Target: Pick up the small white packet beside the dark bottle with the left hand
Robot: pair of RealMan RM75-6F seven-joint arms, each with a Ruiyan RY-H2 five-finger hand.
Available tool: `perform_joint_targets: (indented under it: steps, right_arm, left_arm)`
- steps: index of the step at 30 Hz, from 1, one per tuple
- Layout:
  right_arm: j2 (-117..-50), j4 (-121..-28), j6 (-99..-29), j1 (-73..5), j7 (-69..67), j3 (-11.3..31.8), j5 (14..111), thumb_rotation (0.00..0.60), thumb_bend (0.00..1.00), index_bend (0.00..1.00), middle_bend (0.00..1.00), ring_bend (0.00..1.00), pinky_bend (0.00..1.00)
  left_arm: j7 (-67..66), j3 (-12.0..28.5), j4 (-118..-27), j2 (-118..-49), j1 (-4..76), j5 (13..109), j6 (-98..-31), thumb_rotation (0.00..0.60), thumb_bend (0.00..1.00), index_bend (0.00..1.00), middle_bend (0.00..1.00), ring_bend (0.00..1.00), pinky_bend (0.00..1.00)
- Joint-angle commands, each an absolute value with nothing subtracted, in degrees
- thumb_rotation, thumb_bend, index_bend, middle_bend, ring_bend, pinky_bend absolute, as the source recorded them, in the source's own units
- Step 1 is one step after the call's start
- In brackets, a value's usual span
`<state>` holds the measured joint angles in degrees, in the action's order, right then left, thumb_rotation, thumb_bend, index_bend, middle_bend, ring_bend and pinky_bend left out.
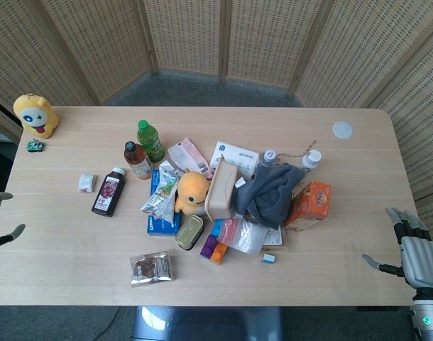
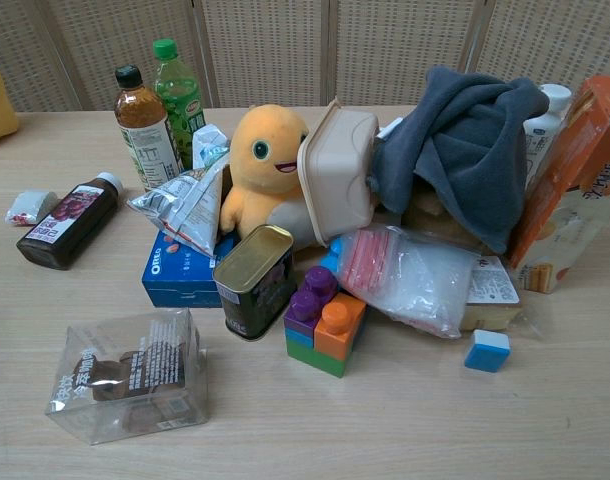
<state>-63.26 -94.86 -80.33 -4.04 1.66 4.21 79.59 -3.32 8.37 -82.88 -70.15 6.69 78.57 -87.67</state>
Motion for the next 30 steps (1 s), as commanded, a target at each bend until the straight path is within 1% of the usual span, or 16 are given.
perform_joint_targets:
  steps: [1, 4, 5, 8, 12, 13, 17, 21, 24, 30]
  right_arm:
    - [-63.2, -94.9, -80.3, -4.0, 1.6, 4.2, 79.6, 0.426, 0.00, 0.00, 0.00, 0.00, 0.00]
    - [-63.2, -94.8, -80.2, -4.0, 1.5, 4.2, 79.6, 0.425, 0.00, 0.00, 0.00, 0.00, 0.00]
    - [-63.2, -94.9, -80.3, -4.0, 1.5, 4.1, 79.6, 0.424, 0.00, 0.00, 0.00, 0.00, 0.00]
    - [-63.1, -95.0, -80.4, -4.0, 1.4, 4.2, 79.7, 0.425, 0.00, 0.00, 0.00, 0.00, 0.00]
    - [-63.1, -94.9, -80.5, -3.9, 1.3, 4.4, 79.2, 0.428, 0.00, 0.00, 0.00, 0.00, 0.00]
    - [-63.1, -94.9, -80.4, -3.9, 1.3, 4.4, 79.1, 0.428, 0.00, 0.00, 0.00, 0.00, 0.00]
    - [-63.1, -94.9, -80.3, -4.0, 1.4, 4.4, 79.0, 0.427, 0.00, 0.00, 0.00, 0.00, 0.00]
    - [-63.2, -94.8, -80.2, -4.0, 1.5, 4.5, 78.9, 0.426, 0.00, 0.00, 0.00, 0.00, 0.00]
    - [-63.1, -94.8, -80.3, -4.0, 1.3, 4.6, 78.8, 0.423, 0.00, 0.00, 0.00, 0.00, 0.00]
    - [-63.0, -94.7, -80.2, -4.0, 1.0, 4.7, 78.6, 0.426, 0.00, 0.00, 0.00, 0.00, 0.00]
  left_arm:
    - [-3.4, 8.5, -82.5, -70.3, 6.7, 78.3, -87.5, 0.600, 0.02, 0.34, 0.00, 0.00, 0.00]
    - [-3.4, 8.4, -82.3, -70.4, 6.7, 77.9, -87.0, 0.600, 0.02, 0.33, 0.00, 0.00, 0.00]
    - [-3.3, 8.4, -82.4, -70.3, 6.7, 77.8, -86.8, 0.600, 0.02, 0.31, 0.00, 0.00, 0.00]
    - [-3.2, 8.5, -82.5, -70.2, 6.8, 77.4, -86.2, 0.600, 0.02, 0.22, 0.00, 0.00, 0.00]
    - [-3.9, 8.9, -82.5, -69.9, 7.5, 75.6, -83.9, 0.600, 0.01, 0.02, 0.00, 0.00, 0.00]
    - [-4.2, 9.2, -82.4, -70.0, 7.8, 74.8, -83.1, 0.600, 0.01, 0.00, 0.00, 0.00, 0.00]
    - [-7.8, 11.2, -82.5, -69.1, 10.5, 69.2, -76.8, 0.600, 0.00, 0.00, 0.00, 0.00, 0.00]
    - [-14.5, 13.4, -83.7, -67.7, 15.2, 62.8, -69.2, 0.600, 0.00, 0.00, 0.00, 0.00, 0.00]
    - [-19.4, 14.4, -83.6, -67.7, 18.5, 59.0, -65.3, 0.600, 0.00, 0.00, 0.00, 0.00, 0.00]
    - [-30.2, 14.3, -80.9, -69.6, 25.3, 52.9, -58.6, 0.600, 0.00, 0.00, 0.00, 0.00, 0.00]
